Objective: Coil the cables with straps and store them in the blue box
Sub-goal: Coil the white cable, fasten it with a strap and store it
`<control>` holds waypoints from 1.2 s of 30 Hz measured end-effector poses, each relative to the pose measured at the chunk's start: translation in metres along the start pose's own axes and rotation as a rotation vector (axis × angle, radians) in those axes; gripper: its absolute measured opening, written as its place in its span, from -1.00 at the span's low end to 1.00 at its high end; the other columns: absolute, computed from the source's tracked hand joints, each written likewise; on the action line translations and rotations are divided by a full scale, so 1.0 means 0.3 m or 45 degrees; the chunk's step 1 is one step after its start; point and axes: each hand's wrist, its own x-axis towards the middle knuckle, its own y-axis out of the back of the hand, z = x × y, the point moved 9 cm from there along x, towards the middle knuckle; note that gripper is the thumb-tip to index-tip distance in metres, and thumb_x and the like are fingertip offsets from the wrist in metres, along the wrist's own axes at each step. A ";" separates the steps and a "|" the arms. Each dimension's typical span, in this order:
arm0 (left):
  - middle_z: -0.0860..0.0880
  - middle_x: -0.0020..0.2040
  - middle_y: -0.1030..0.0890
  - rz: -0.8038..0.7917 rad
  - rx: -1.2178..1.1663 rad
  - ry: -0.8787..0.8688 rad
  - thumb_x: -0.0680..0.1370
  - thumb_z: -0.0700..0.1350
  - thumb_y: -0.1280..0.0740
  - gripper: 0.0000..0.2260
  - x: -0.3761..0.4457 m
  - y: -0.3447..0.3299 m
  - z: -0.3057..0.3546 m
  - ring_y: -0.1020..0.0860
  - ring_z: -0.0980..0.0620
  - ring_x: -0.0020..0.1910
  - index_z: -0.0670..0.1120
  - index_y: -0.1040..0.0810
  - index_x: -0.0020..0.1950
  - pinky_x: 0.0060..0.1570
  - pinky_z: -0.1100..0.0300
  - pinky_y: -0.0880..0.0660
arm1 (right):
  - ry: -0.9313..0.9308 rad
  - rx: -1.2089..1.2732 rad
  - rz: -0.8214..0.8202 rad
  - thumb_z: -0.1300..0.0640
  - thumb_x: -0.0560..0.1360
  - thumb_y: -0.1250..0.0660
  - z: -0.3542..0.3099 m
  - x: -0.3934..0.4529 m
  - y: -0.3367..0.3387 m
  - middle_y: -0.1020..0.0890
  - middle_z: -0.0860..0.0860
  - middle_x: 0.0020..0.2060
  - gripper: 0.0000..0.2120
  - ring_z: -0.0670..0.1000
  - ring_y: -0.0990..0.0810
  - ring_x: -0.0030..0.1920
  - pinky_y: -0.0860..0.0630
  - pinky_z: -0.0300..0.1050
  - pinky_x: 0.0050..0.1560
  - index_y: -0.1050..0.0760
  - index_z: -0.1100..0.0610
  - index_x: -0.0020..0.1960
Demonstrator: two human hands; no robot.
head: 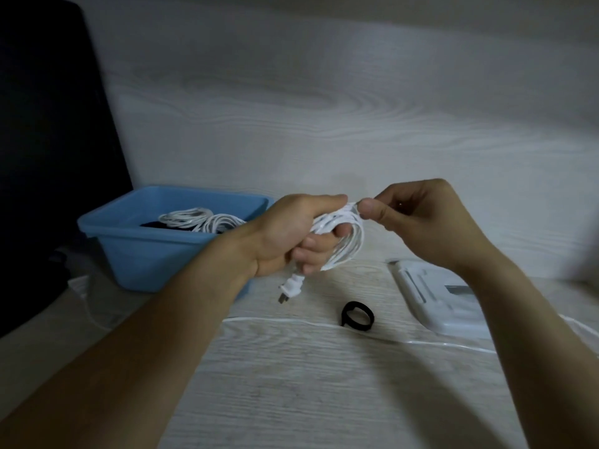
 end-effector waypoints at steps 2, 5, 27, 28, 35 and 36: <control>0.06 -0.60 -0.17 -0.033 -0.156 -0.006 0.64 0.05 -0.04 -0.61 -0.004 0.009 0.008 -0.10 0.13 -0.66 -0.09 -0.37 -0.30 -0.58 0.28 -0.18 | -0.038 0.001 -0.002 -0.17 0.46 -0.33 0.018 0.003 -0.003 -0.50 0.02 -0.52 -0.63 -0.15 -0.33 -0.53 -0.31 -0.30 -0.42 -0.70 0.12 -0.18; 0.09 -0.63 -0.17 -0.068 -0.477 -0.079 0.55 0.03 -0.10 -0.67 -0.007 0.023 0.037 -0.11 0.15 -0.69 -0.05 -0.37 -0.38 -0.61 0.30 -0.12 | -0.055 -0.008 -0.001 -0.16 0.53 -0.27 0.031 0.004 -0.001 -0.48 -0.09 -0.55 -0.63 -0.05 -0.34 -0.50 -0.35 -0.20 -0.38 -0.69 0.07 -0.18; -0.07 -0.36 -0.40 0.885 -1.222 -0.641 0.53 0.08 -0.21 -0.71 -0.103 0.326 0.086 -0.37 -0.02 -0.45 -0.13 -0.35 -0.21 -0.23 0.14 -0.38 | -0.117 -0.332 -0.713 -0.13 0.47 -0.44 -0.030 -0.084 -0.300 -0.58 -0.06 -0.40 -0.78 -0.17 -0.55 -0.40 -0.42 -0.26 -0.28 -0.59 -0.09 0.07; -0.08 -0.36 -0.40 0.892 -1.188 -0.644 0.53 0.07 -0.22 -0.71 -0.101 0.317 0.091 -0.38 -0.02 -0.45 -0.13 -0.35 -0.22 -0.24 0.14 -0.38 | -0.099 -0.353 -0.735 -0.13 0.48 -0.43 -0.043 -0.091 -0.312 -0.55 -0.08 -0.41 -0.75 -0.21 -0.53 -0.40 -0.36 -0.31 -0.27 -0.58 -0.09 0.12; -0.03 -0.44 -0.48 0.759 -0.202 -0.678 0.52 0.03 -0.24 -0.77 -0.054 0.237 0.145 -0.43 0.04 -0.44 -0.14 -0.39 -0.13 -0.36 0.20 -0.39 | 0.025 -0.301 -0.580 0.02 0.63 -0.27 -0.135 -0.073 -0.237 -0.61 0.01 -0.45 -0.81 -0.15 -0.49 -0.49 -0.37 -0.37 -0.36 -0.64 0.04 -0.01; -0.03 -0.43 -0.48 0.729 -0.091 -0.652 0.51 0.07 -0.22 -0.74 -0.042 0.223 0.138 -0.44 0.05 -0.43 -0.13 -0.39 -0.10 -0.37 0.20 -0.40 | 0.037 -0.282 -0.554 0.02 0.62 -0.28 -0.144 -0.069 -0.217 -0.60 0.02 -0.46 -0.80 -0.15 -0.47 -0.50 -0.36 -0.36 -0.37 -0.65 0.04 -0.06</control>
